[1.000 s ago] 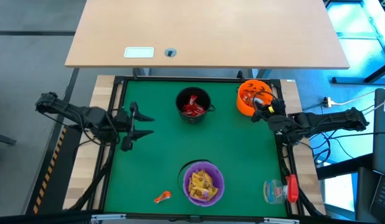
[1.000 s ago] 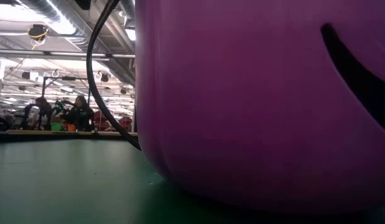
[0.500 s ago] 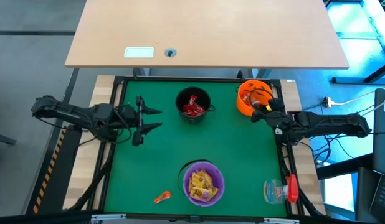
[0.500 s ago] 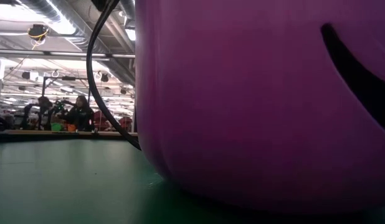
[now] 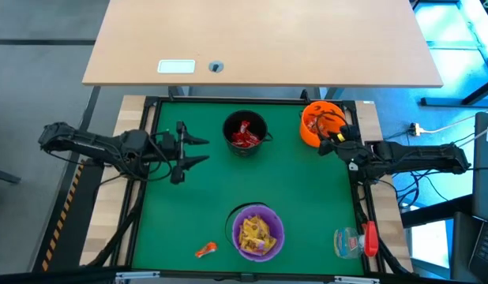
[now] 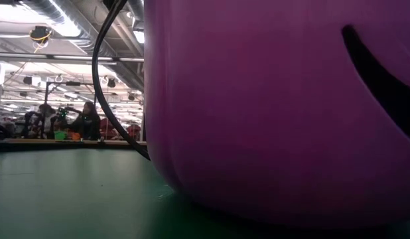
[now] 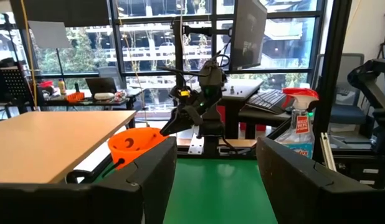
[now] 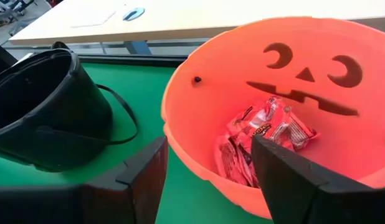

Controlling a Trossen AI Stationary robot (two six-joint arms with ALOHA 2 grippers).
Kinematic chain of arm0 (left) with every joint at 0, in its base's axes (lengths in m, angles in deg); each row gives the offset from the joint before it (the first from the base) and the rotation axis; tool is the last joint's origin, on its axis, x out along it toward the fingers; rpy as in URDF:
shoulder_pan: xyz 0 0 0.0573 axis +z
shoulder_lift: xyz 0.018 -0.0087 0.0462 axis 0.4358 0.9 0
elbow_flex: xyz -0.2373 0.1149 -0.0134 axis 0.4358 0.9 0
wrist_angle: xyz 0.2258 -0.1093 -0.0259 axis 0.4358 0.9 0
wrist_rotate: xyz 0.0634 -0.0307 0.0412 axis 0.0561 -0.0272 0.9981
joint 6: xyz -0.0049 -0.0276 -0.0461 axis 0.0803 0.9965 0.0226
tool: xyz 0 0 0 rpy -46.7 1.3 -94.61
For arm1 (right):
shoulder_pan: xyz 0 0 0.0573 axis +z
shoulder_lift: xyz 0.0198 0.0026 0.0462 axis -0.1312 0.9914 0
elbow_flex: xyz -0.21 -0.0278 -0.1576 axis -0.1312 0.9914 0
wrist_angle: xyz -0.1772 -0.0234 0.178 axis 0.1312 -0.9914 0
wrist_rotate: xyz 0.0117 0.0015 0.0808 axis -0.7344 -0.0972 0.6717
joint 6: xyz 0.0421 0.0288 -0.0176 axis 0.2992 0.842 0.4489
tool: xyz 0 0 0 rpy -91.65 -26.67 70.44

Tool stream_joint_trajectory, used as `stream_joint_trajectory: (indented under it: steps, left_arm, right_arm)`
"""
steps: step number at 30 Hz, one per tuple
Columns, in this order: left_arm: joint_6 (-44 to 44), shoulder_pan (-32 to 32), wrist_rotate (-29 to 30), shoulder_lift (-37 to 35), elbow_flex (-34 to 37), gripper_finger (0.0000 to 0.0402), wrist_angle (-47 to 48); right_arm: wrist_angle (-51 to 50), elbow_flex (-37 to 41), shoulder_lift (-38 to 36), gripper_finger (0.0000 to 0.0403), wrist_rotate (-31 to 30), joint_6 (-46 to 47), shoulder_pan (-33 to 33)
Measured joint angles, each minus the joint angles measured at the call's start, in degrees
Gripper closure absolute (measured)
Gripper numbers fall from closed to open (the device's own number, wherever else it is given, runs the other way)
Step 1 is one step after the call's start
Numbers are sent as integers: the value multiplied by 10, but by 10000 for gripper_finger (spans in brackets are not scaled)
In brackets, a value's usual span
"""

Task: Sort candy
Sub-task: Put the orange candy into the orange bucket

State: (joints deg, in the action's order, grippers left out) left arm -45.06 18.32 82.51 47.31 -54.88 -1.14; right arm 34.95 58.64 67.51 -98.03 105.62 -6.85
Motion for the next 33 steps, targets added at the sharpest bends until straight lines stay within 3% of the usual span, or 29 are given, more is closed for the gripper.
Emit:
stream_joint_trajectory:
  steps: [13, 18, 26, 33]
  left_arm:
    - [-3, 3, 0, 0, 0, 190, 0]
    - [-4, 3, 0, 0, 0, 190, 0]
    - [-4, 3, -17, 0, 0, 190, -1]
    - [-3, 3, -19, 0, 0, 190, -2]
  right_arm:
    - [4, -59, 1, 173, 16, -56, 0]
    - [69, -60, 6, 173, 50, -106, 0]
    - [253, -60, 47, 173, 138, -209, 0]
    - [281, -60, 101, 173, 189, -212, 0]
